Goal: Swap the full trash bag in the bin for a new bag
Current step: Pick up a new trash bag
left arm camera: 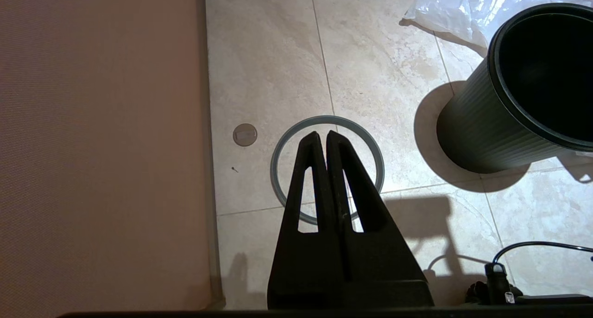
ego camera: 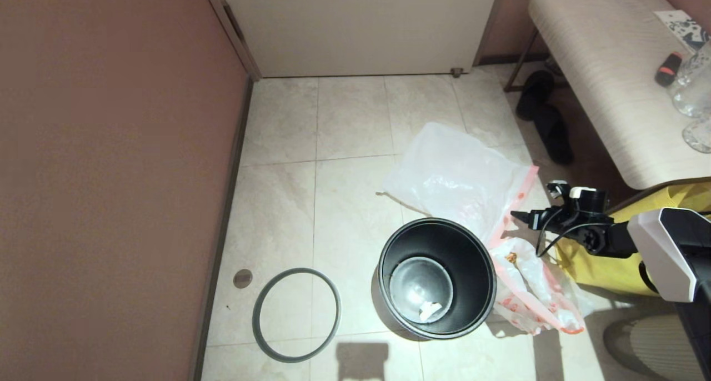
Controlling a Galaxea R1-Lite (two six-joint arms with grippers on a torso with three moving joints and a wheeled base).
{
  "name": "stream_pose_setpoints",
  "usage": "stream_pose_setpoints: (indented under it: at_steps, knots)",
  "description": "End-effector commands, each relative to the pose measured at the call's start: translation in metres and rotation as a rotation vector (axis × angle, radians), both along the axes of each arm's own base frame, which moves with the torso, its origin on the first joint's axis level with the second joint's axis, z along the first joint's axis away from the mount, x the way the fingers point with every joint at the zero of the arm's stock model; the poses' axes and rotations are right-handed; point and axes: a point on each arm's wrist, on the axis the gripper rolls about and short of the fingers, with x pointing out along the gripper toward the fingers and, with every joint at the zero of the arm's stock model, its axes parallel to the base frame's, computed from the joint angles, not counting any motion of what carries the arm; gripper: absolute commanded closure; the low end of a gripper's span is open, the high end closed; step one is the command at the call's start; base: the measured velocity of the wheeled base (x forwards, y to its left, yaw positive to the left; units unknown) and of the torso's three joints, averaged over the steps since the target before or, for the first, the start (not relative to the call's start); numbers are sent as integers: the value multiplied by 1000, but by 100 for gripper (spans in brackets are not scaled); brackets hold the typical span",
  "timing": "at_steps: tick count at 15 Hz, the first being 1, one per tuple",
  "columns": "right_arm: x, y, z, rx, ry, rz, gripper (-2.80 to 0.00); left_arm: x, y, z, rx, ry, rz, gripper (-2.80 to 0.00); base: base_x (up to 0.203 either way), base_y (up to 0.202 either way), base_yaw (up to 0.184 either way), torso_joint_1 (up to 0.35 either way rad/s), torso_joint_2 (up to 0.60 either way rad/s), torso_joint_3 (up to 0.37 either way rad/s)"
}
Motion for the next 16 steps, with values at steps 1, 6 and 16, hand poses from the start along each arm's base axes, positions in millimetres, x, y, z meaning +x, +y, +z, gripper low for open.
stream_pose_setpoints:
  at_steps: [1, 6, 16]
  knots:
    - [0, 2, -24, 11, 27, 15, -280, 0, 0, 0, 0, 1, 0, 0, 0, 0, 0, 0, 0, 0]
    - [7, 58, -39, 111, 62, 178, -280, 0, 0, 0, 0, 1, 0, 0, 0, 0, 0, 0, 0, 0]
    - [11, 69, -11, 159, -38, 253, 0, 0, 0, 0, 0, 1, 0, 0, 0, 0, 0, 0, 0, 0]
